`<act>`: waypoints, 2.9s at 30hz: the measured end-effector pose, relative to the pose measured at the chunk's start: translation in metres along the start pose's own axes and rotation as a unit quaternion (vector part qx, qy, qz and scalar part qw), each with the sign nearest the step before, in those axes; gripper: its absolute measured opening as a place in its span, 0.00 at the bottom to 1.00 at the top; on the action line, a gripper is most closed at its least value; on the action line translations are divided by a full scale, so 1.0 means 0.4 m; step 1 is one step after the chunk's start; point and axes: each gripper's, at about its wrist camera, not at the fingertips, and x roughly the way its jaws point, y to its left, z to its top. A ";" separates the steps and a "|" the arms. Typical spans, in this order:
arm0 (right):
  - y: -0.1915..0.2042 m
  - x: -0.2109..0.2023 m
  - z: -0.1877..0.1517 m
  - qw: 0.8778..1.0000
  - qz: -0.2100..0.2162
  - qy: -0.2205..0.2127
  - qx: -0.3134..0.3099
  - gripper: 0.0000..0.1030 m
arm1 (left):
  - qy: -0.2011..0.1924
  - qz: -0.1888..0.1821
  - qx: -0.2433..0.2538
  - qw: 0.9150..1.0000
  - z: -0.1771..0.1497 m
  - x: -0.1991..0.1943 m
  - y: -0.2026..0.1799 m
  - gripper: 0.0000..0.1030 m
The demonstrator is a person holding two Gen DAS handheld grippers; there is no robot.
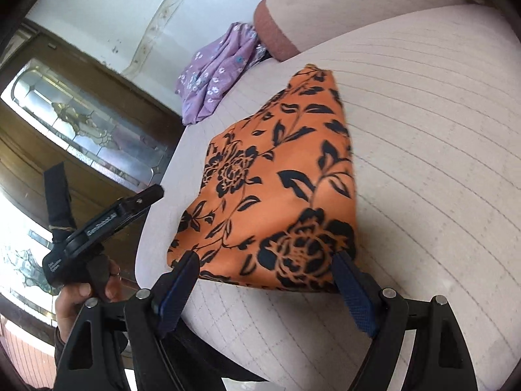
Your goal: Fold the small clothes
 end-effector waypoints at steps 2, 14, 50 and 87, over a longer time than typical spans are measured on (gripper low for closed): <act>-0.010 -0.009 -0.001 1.000 0.000 -0.003 0.006 0.83 | 0.001 -0.003 -0.002 1.000 -0.004 -0.007 -0.001 0.79; -0.098 -0.031 0.082 0.999 -0.004 -0.023 0.045 0.83 | 0.062 -0.112 -0.135 0.983 -0.067 0.126 0.120 0.82; -0.137 0.187 0.238 0.998 0.004 0.045 0.052 0.83 | 0.108 -0.125 -0.102 0.981 -0.001 0.293 0.063 0.82; -0.228 0.025 0.284 0.991 -0.108 -0.039 0.075 0.69 | 0.082 -0.112 -0.028 0.990 0.062 0.251 -0.161 0.67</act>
